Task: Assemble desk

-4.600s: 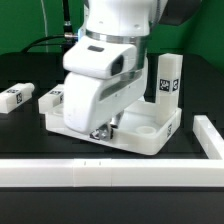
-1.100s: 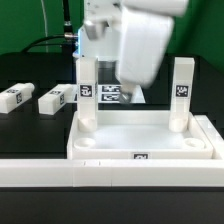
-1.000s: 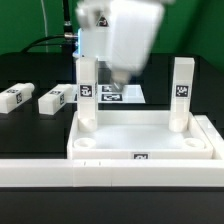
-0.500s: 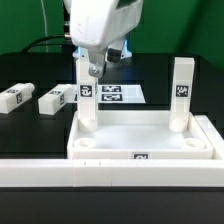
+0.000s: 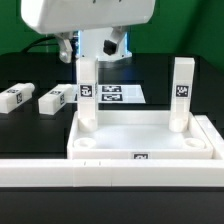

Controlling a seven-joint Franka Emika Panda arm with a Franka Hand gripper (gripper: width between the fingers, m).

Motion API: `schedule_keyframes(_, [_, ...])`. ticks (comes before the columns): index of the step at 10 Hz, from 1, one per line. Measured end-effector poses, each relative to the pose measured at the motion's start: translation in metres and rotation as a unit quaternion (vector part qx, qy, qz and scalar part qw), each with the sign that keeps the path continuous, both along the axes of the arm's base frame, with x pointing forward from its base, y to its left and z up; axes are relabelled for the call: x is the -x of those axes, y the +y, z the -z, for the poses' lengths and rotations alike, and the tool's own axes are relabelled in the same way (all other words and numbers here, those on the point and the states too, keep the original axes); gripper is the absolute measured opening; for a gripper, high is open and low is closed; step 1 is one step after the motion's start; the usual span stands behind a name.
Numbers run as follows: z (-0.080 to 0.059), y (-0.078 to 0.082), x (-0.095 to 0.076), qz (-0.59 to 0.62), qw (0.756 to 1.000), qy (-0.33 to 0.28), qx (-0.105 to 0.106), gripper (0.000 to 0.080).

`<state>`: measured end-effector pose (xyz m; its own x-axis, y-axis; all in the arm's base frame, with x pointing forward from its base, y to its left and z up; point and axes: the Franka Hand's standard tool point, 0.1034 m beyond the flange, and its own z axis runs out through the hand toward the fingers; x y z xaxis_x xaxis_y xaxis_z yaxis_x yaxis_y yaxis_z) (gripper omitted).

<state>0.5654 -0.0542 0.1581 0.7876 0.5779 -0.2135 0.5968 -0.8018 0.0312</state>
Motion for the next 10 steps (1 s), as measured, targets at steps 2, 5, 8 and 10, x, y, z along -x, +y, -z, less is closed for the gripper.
schedule_keyframes(2, [-0.012, -0.022, 0.017, 0.061, 0.998, -0.012, -0.005, 0.0649])
schedule_keyframes(5, [-0.008, -0.025, 0.022, 0.064, 0.998, -0.013, -0.006, 0.0649])
schedule_keyframes(8, [-0.008, -0.029, 0.026, 0.068, 0.998, -0.009, -0.006, 0.0649])
schedule_keyframes(10, [-0.011, -0.057, 0.056, 0.100, 0.995, 0.006, -0.011, 0.0649])
